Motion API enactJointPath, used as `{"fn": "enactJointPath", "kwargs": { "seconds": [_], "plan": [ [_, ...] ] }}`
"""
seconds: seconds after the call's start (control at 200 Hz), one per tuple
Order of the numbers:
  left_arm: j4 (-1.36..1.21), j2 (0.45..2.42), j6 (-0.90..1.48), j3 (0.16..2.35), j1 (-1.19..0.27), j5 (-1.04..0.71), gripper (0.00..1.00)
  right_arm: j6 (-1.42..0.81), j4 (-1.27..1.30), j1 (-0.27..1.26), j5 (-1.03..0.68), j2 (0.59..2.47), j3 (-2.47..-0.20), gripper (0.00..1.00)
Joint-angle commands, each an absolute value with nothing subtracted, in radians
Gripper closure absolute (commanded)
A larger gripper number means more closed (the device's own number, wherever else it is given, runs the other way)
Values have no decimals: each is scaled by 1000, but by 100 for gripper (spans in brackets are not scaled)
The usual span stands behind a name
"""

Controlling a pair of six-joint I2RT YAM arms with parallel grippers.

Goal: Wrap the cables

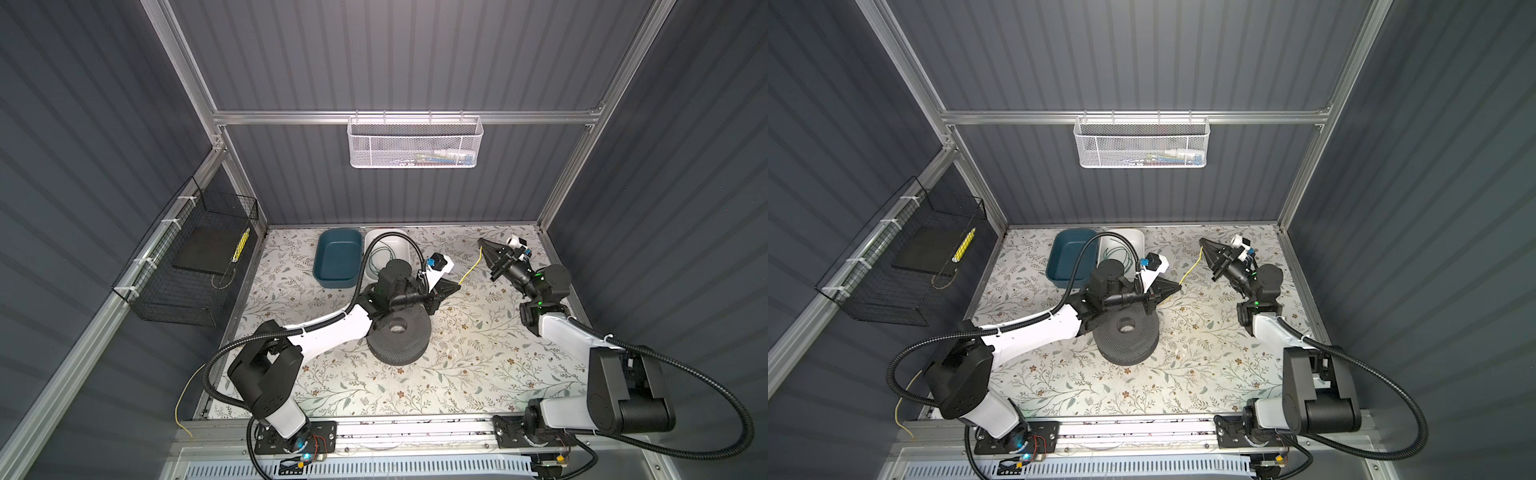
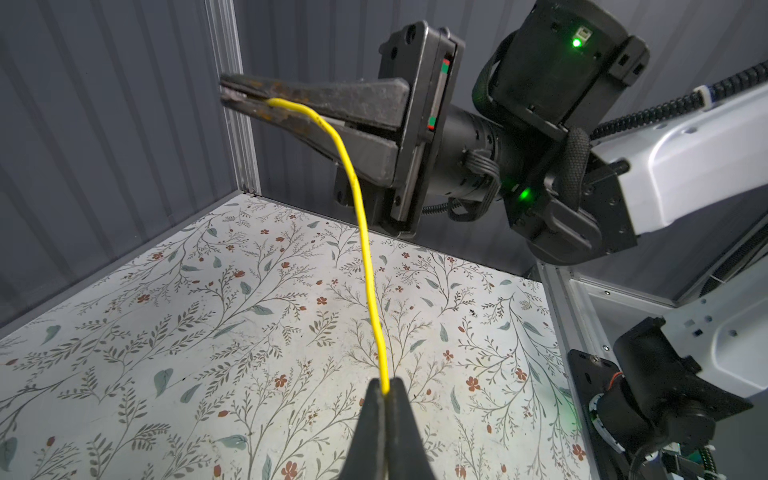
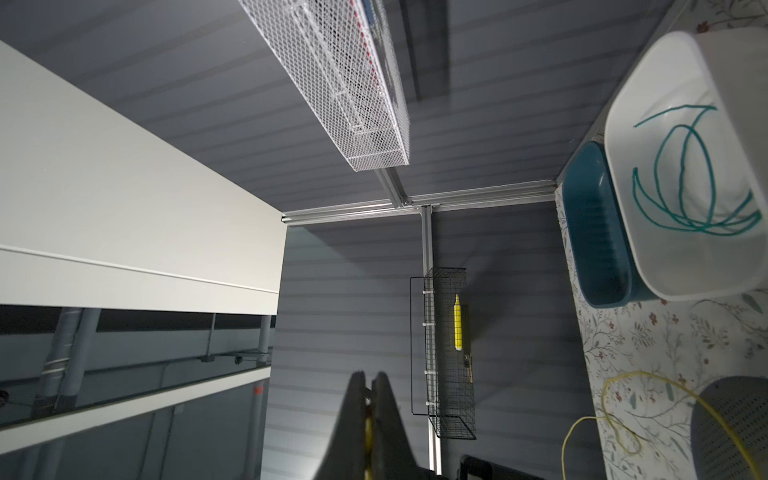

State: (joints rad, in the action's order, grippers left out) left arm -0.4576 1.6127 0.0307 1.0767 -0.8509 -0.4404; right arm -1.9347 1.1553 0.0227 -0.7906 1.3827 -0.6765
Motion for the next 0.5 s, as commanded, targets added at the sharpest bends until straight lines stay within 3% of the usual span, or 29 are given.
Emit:
{"fn": "enactJointPath", "kwargs": {
  "seconds": [0.0, 0.305, 0.495],
  "plan": [
    [-339, 1595, 21, 1031, -859, -459, 100, -1817, 1149, -35, -826, 1365, -779, 100],
    [-303, 1631, 90, 1024, -859, -454, 100, -1417, 828, -78, -865, 1243, -840, 100],
    [-414, 1639, 177, 988, -859, -436, 100, -1098, 569, -63, -734, 1101, -837, 100]
  ]
}}
